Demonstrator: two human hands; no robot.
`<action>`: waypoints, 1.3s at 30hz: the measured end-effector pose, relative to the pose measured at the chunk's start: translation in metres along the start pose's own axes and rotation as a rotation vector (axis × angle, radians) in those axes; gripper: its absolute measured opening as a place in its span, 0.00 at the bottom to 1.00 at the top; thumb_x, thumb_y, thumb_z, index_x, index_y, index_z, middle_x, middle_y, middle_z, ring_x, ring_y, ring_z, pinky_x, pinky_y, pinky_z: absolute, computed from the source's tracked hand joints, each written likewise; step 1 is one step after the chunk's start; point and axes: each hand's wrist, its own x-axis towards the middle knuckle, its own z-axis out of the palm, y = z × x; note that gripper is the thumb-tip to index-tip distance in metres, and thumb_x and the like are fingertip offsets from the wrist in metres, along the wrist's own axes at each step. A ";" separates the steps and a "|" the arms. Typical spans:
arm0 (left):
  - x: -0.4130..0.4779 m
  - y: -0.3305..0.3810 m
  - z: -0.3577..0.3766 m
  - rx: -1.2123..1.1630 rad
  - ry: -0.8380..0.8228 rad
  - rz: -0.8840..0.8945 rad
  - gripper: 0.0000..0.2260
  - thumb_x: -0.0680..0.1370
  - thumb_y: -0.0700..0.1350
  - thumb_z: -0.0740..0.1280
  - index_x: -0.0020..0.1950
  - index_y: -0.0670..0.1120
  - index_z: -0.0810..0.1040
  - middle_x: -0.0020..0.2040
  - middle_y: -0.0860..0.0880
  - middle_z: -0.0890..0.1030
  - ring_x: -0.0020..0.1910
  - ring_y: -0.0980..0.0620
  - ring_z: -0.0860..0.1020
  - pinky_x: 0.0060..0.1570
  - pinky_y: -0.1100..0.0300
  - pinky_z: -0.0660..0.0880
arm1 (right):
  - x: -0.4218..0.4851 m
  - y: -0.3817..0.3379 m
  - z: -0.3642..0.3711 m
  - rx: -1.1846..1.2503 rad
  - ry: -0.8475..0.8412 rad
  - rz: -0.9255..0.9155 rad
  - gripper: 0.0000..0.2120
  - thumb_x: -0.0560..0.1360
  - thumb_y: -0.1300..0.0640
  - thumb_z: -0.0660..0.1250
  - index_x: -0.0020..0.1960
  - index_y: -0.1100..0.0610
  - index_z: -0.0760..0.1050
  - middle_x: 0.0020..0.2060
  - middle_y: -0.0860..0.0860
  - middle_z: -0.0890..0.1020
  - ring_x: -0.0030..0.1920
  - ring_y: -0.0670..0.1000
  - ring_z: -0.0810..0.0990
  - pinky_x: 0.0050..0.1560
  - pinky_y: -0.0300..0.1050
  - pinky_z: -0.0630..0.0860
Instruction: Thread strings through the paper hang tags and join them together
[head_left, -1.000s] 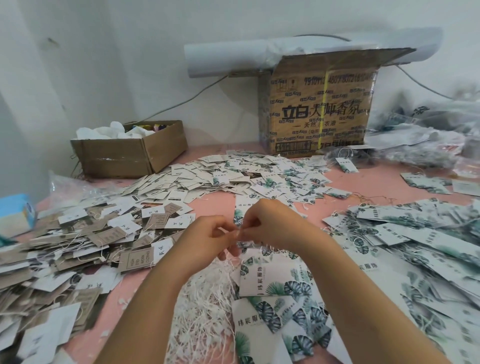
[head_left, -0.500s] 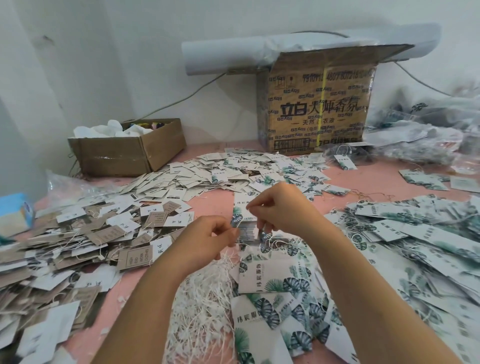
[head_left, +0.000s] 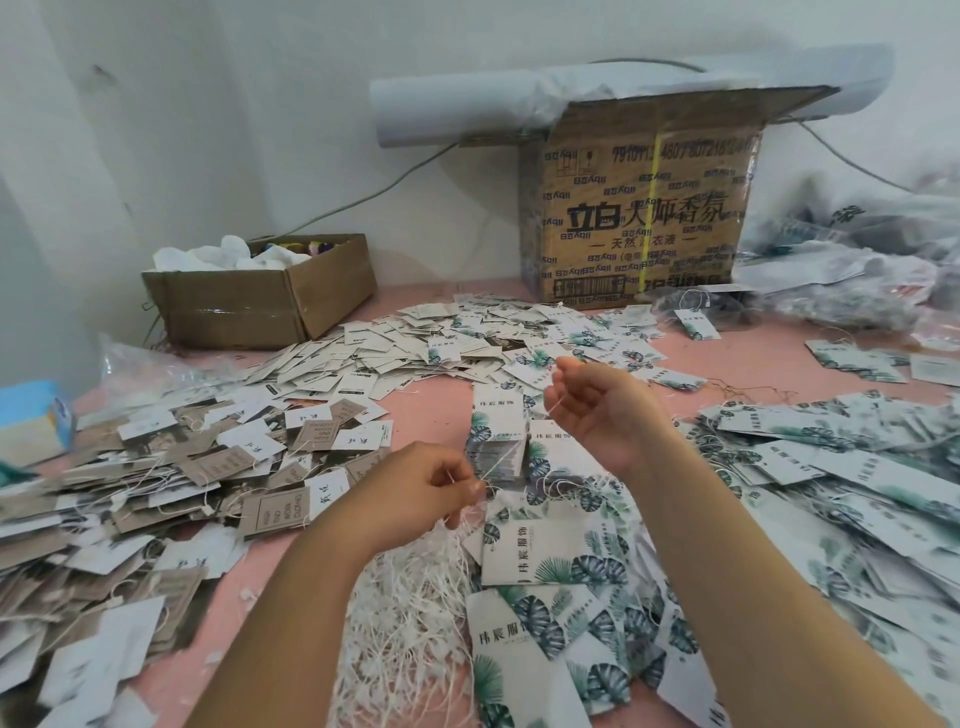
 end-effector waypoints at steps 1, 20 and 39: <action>0.000 -0.001 0.000 0.024 -0.013 -0.009 0.08 0.78 0.48 0.66 0.39 0.49 0.78 0.28 0.55 0.77 0.29 0.55 0.70 0.35 0.61 0.67 | 0.002 0.002 -0.001 -0.038 0.009 0.005 0.05 0.74 0.69 0.62 0.47 0.68 0.76 0.30 0.54 0.76 0.26 0.47 0.74 0.26 0.37 0.74; 0.010 -0.014 0.008 -0.008 0.167 -0.014 0.11 0.79 0.56 0.58 0.57 0.53 0.70 0.47 0.56 0.75 0.40 0.59 0.73 0.38 0.63 0.69 | 0.004 0.052 0.001 -1.907 -0.222 -0.744 0.13 0.77 0.55 0.64 0.60 0.56 0.77 0.51 0.52 0.73 0.57 0.52 0.69 0.51 0.46 0.72; 0.022 -0.033 0.015 -0.827 0.430 -0.159 0.09 0.74 0.34 0.68 0.48 0.47 0.81 0.44 0.49 0.84 0.42 0.52 0.82 0.42 0.58 0.78 | 0.008 0.037 -0.007 -1.733 -0.056 -0.744 0.16 0.79 0.52 0.59 0.63 0.57 0.73 0.51 0.47 0.74 0.45 0.46 0.74 0.43 0.36 0.70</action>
